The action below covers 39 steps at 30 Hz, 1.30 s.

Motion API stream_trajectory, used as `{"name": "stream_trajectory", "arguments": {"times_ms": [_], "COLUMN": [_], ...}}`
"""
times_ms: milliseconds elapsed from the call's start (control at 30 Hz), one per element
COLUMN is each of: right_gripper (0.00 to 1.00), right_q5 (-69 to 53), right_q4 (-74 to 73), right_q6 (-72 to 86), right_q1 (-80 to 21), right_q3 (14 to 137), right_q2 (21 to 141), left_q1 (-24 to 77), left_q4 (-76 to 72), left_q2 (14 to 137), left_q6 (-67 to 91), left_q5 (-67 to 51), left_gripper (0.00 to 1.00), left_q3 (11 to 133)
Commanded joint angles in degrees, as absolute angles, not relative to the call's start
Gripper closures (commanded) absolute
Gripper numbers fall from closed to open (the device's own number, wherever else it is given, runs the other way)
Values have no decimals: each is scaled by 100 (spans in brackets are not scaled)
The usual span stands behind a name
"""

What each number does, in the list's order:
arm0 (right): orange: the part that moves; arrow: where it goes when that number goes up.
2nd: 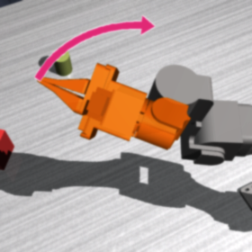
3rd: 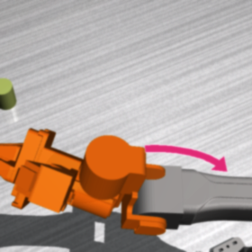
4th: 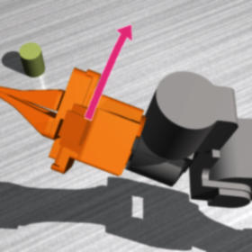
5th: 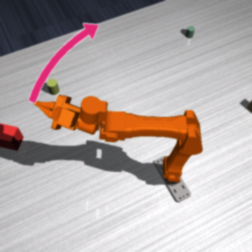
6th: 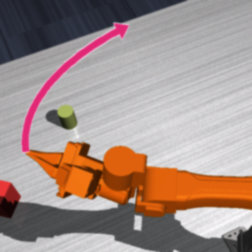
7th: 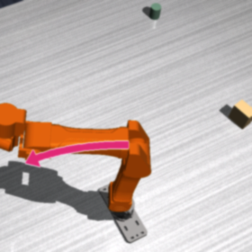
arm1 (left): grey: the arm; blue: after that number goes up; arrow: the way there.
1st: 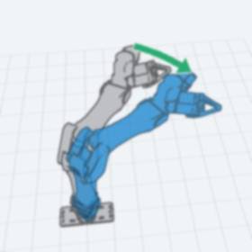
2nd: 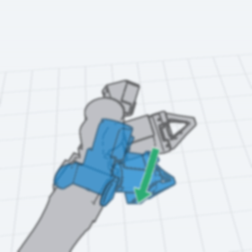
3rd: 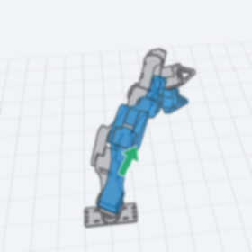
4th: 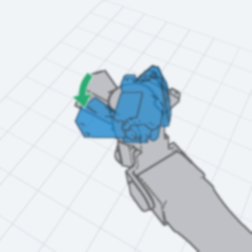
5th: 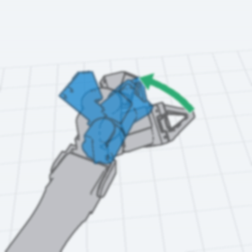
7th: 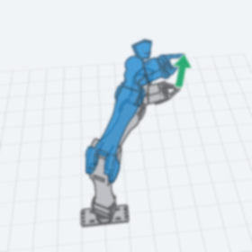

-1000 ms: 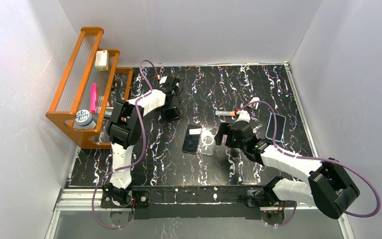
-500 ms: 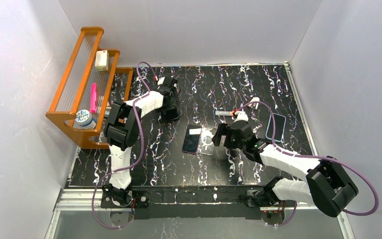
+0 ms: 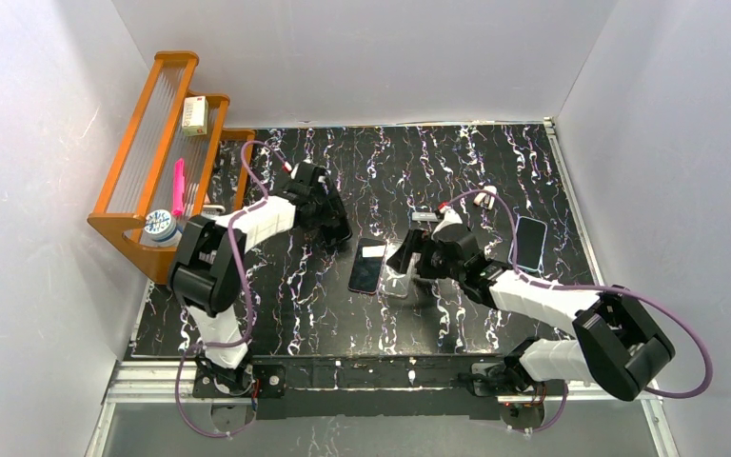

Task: Take the phone out of the phone case
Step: Pick up the phone at the center of the board.

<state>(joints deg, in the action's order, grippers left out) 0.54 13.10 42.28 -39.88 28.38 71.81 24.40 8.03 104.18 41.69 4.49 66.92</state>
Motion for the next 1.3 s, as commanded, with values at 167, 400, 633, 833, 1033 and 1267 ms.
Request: {"name": "stream_trajectory", "arguments": {"times_ms": [167, 400, 633, 833, 1033, 1267], "right_gripper": [5, 11, 25, 57, 97, 99], "right_q5": [-751, -922, -1021, -1141, -1109, -1149], "right_q4": [2356, 2690, 2932, 3388, 3764, 3960], "right_q6": [4568, 4624, 4692, 4768, 4838, 4878], "right_q1": [-4098, -4155, -4166, -4166, -4161, -4041], "right_q3": [3703, 4186, 4420, 4235, 3867, 3463], "right_q2": [7833, 8283, 8621, 8598, 8330, 7917], "left_q1": [2830, 3361, 3655, 3707, 3700, 3696], "left_q4": [27, 29, -164, -188, -285, -214], "left_q2": [9094, 8529, 8214, 8021, 7827, 7445], "left_q6": [4693, 4709, 4733, 4616, 4421, 4016], "left_q5": [256, 413, 378, 365, 397, 337], "left_gripper": [100, 100, 100, 100, 79, 27], "left_q3": [6164, 5952, 5856, 5777, 5639, 5575]}}
